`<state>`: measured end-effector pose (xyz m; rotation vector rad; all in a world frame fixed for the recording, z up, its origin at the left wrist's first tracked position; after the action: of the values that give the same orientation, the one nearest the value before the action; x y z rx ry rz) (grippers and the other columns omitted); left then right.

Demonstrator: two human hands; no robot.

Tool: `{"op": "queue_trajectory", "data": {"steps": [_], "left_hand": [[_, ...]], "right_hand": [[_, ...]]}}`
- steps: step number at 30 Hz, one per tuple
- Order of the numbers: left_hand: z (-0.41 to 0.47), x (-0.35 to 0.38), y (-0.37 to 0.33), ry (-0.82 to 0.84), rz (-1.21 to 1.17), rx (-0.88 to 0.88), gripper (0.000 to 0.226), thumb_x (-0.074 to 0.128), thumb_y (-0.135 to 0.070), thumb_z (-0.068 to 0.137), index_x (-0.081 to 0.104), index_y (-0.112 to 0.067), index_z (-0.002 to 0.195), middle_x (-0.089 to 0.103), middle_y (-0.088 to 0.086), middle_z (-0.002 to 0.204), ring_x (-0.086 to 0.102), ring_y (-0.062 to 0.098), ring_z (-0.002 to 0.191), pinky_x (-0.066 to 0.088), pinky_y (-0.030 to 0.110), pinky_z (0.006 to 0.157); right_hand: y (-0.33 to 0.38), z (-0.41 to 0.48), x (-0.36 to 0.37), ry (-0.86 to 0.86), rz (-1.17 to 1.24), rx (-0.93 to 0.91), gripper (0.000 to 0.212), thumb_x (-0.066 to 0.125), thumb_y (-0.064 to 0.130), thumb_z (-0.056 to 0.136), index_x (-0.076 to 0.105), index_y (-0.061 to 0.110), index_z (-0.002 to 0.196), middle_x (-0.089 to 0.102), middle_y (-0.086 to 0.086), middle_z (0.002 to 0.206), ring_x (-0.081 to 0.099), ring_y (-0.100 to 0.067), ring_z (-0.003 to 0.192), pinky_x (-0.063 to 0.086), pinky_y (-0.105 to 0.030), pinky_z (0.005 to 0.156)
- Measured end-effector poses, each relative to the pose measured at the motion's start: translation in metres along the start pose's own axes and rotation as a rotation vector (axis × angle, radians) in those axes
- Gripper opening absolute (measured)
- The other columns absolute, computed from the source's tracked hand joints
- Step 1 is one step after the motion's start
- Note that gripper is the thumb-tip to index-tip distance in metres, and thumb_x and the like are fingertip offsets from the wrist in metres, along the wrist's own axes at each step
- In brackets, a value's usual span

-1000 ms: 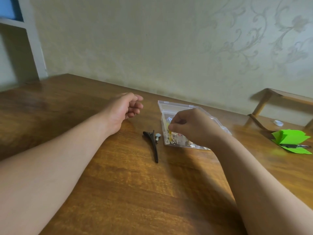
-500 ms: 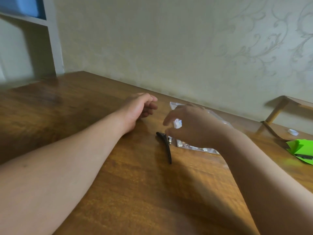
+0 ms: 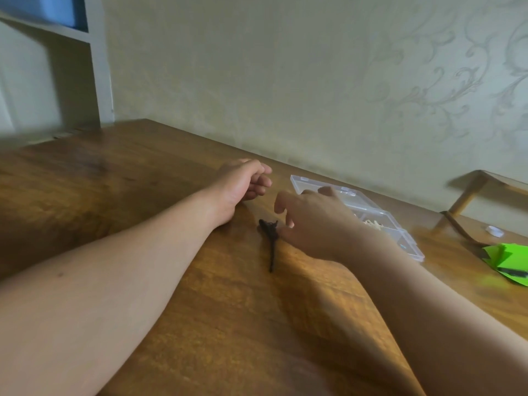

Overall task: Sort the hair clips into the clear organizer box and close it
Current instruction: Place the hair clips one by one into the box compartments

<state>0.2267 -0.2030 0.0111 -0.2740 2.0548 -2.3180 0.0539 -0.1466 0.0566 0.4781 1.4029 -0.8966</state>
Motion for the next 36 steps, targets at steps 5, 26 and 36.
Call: {"op": "queue_trajectory", "data": {"steps": [5,26,36], "left_hand": [[0.0,0.0,0.001,0.009,0.015,0.005,0.028,0.052,-0.02,0.101,0.075,-0.013,0.113,0.076,0.004,0.086,0.067,0.016,0.075,0.052,0.03,0.072],[-0.005,0.001,-0.001,0.042,0.052,0.024,0.028,0.051,-0.019,0.104,0.074,-0.013,0.116,0.075,0.002,0.087,0.066,0.015,0.079,0.051,0.03,0.073],[-0.006,0.0,-0.001,0.047,0.058,0.027,0.028,0.05,-0.018,0.104,0.074,-0.011,0.118,0.074,0.001,0.085,0.065,0.013,0.076,0.049,0.029,0.071]], "right_hand": [[0.003,0.003,0.009,-0.089,0.006,-0.018,0.024,0.061,0.041,0.102,0.051,0.028,0.12,0.072,0.01,0.094,0.068,-0.017,0.092,0.04,-0.047,0.11],[-0.074,-0.053,0.004,-0.155,0.628,0.412,0.014,0.073,0.021,0.092,0.074,0.034,0.097,0.075,0.017,0.091,0.069,0.0,0.086,0.05,-0.015,0.067],[-0.068,-0.056,0.007,-0.165,0.624,0.415,0.013,0.071,0.027,0.096,0.082,0.032,0.097,0.076,0.019,0.091,0.064,0.009,0.084,0.04,-0.007,0.06]]}}
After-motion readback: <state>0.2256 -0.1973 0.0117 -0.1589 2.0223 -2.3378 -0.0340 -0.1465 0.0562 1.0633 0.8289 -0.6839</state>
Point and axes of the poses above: each hand's wrist, its own z-axis towards the middle knuckle, its own x-axis out of the palm, y = z × x, the point moved 3 cm from there along z, towards the middle knuckle
